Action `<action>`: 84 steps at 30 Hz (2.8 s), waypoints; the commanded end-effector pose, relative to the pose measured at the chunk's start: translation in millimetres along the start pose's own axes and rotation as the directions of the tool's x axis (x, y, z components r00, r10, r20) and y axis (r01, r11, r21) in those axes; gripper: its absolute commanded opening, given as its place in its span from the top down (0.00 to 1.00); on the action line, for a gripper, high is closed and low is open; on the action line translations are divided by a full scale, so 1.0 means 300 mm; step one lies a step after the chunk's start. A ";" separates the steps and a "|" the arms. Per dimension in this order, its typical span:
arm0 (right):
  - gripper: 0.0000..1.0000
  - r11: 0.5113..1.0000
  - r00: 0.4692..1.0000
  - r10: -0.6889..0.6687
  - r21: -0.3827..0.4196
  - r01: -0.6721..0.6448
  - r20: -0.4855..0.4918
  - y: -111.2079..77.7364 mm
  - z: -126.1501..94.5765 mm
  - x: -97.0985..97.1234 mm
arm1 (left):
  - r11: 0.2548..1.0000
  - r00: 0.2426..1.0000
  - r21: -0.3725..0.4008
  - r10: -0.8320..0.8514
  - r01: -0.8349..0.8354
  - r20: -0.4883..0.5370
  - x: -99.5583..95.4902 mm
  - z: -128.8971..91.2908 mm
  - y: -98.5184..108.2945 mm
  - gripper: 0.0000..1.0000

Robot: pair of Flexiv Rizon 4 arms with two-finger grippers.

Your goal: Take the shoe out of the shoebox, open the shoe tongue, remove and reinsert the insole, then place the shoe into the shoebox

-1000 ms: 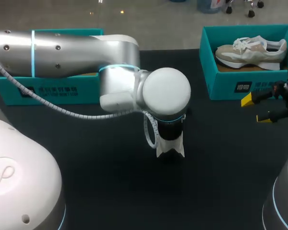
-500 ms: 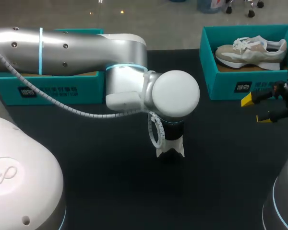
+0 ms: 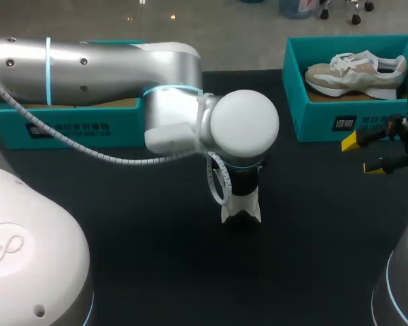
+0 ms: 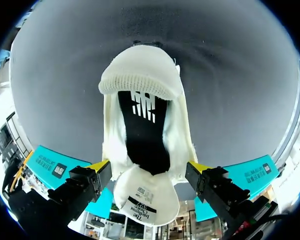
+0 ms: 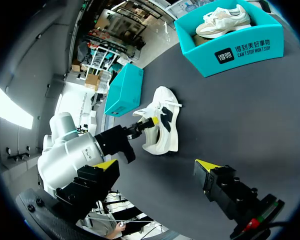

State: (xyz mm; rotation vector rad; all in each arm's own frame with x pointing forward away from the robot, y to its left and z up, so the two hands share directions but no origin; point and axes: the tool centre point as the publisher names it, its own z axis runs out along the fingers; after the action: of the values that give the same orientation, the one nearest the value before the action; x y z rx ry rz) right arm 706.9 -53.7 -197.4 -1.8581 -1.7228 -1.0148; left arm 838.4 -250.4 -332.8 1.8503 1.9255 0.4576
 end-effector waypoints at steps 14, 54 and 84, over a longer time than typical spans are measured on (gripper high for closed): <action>0.00 1.000 1.000 0.002 -0.001 -0.002 0.004 -0.003 0.001 0.001 | 0.999 0.999 -0.016 -0.030 0.030 0.025 0.032 -0.053 0.101 0.00; 0.00 1.000 1.000 0.002 -0.001 -0.002 0.004 -0.003 0.001 0.001 | 0.995 0.995 -0.065 0.079 -0.075 0.061 0.052 -0.097 0.334 1.00; 0.00 1.000 1.000 0.002 -0.001 -0.002 0.004 -0.003 0.001 0.001 | 0.983 0.988 0.126 0.121 -0.133 0.097 0.007 0.020 0.135 1.00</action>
State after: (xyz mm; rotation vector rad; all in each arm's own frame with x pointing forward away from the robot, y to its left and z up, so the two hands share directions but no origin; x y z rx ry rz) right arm 706.9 -53.7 -197.4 -1.8581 -1.7228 -1.0148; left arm 879.4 -246.2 -317.0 2.0490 1.8292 0.2825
